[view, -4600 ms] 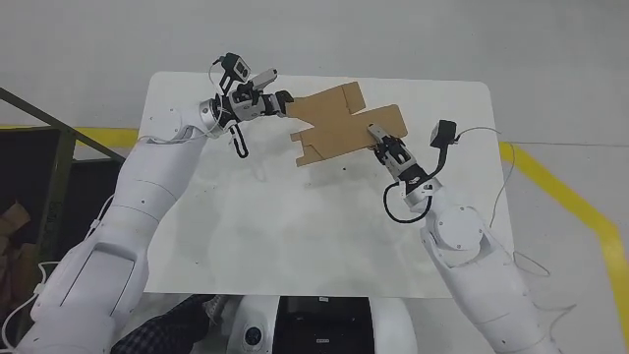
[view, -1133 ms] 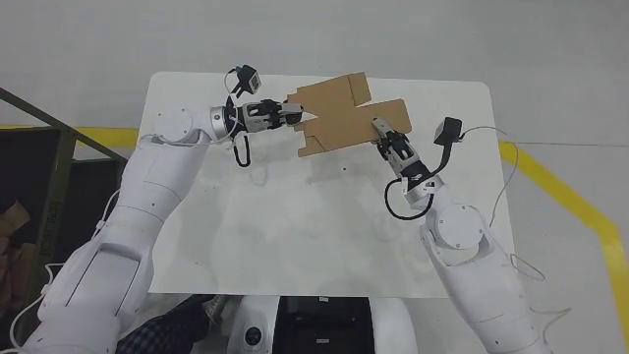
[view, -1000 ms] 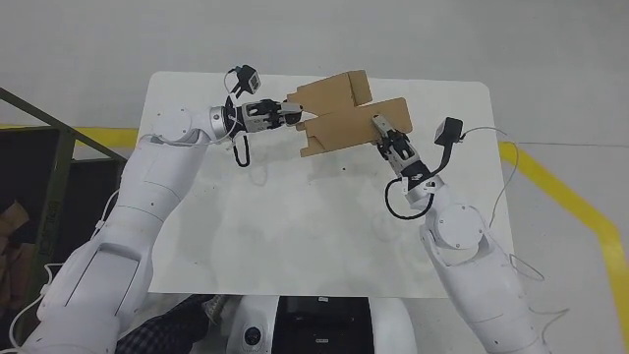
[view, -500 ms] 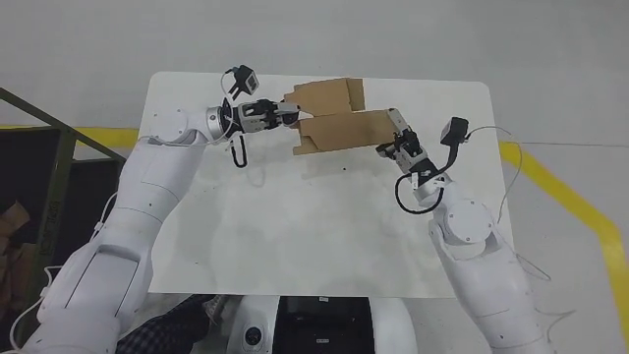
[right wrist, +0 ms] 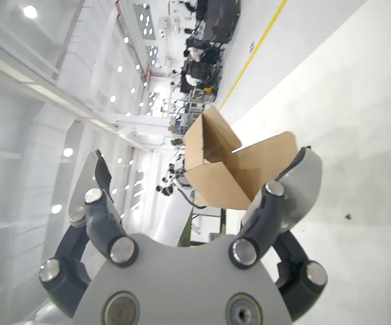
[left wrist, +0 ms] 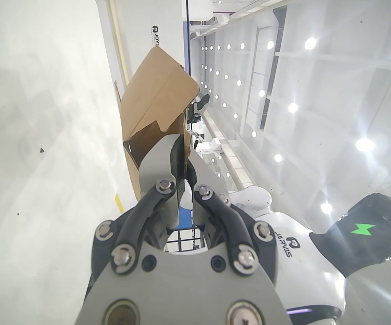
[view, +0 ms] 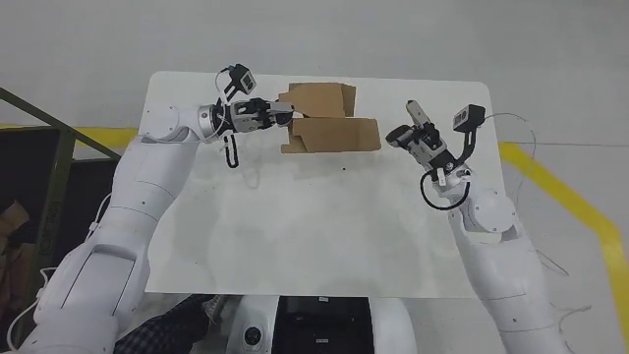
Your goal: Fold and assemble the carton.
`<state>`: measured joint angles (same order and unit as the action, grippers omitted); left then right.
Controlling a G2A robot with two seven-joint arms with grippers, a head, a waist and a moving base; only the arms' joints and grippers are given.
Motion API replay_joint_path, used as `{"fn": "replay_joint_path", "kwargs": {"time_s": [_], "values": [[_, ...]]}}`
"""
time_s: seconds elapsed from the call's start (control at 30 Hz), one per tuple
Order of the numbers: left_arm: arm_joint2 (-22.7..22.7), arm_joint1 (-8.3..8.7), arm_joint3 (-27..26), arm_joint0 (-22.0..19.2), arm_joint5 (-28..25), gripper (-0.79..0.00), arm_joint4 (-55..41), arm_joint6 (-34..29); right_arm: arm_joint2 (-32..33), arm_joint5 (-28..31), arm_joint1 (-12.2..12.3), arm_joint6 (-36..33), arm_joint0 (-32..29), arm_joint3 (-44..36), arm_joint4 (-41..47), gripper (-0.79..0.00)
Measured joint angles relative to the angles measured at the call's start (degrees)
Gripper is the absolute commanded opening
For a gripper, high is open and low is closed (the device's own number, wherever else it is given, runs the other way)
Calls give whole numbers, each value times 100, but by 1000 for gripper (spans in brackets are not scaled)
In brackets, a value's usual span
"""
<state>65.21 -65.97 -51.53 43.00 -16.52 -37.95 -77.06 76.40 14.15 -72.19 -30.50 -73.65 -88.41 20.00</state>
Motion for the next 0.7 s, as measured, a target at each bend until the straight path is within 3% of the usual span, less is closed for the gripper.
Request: {"fn": "replay_joint_path", "kwargs": {"time_s": [0.23,0.7], "values": [[-67,-35,52,2,62,-785,-268,-500,-55,64,2,-1253,483,707,815,0],[-153,-85,103,13,14,-785,-528,-1088,-79,331,-5,-2700,1113,1543,1834,0]]}}
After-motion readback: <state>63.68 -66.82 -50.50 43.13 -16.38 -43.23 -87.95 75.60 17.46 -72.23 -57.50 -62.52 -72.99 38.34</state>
